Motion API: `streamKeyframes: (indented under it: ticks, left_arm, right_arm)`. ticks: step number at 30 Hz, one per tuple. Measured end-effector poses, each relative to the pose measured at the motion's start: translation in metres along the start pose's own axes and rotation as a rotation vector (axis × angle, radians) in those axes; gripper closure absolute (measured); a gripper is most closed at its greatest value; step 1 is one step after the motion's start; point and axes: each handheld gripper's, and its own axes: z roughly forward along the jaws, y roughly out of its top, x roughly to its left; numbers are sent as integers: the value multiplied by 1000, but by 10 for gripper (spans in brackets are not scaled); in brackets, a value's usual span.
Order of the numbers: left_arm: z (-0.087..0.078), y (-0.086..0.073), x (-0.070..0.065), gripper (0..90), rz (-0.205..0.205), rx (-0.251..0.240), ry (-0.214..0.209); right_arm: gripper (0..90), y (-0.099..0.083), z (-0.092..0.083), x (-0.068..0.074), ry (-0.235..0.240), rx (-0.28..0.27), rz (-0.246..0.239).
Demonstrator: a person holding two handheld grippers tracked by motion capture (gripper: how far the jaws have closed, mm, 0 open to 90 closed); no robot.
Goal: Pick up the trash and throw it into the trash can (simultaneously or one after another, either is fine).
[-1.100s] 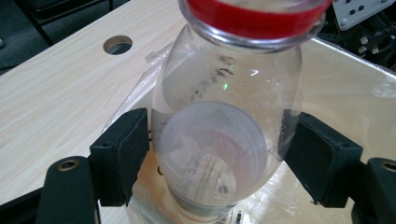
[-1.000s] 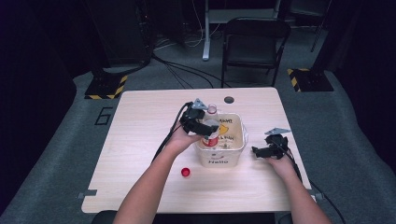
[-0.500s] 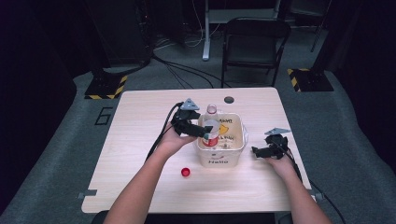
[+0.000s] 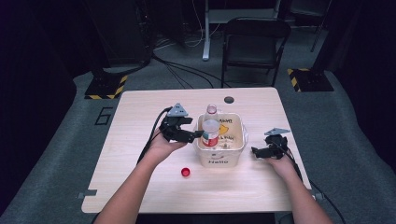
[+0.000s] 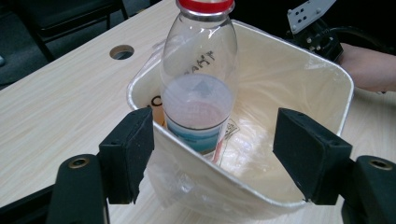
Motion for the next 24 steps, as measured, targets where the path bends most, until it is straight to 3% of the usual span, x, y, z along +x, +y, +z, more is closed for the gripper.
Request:
streamKeyframes:
  ticks: [8, 24]
  left_arm:
    - [-11, -14, 3, 334, -24, 3, 24]
    - [-23, -46, 12, 358, -68, 21, 56]
  right_arm:
    - [0, 0, 1, -2, 2, -5, -25]
    - [0, 0, 0, -1, 8, -2, -20]
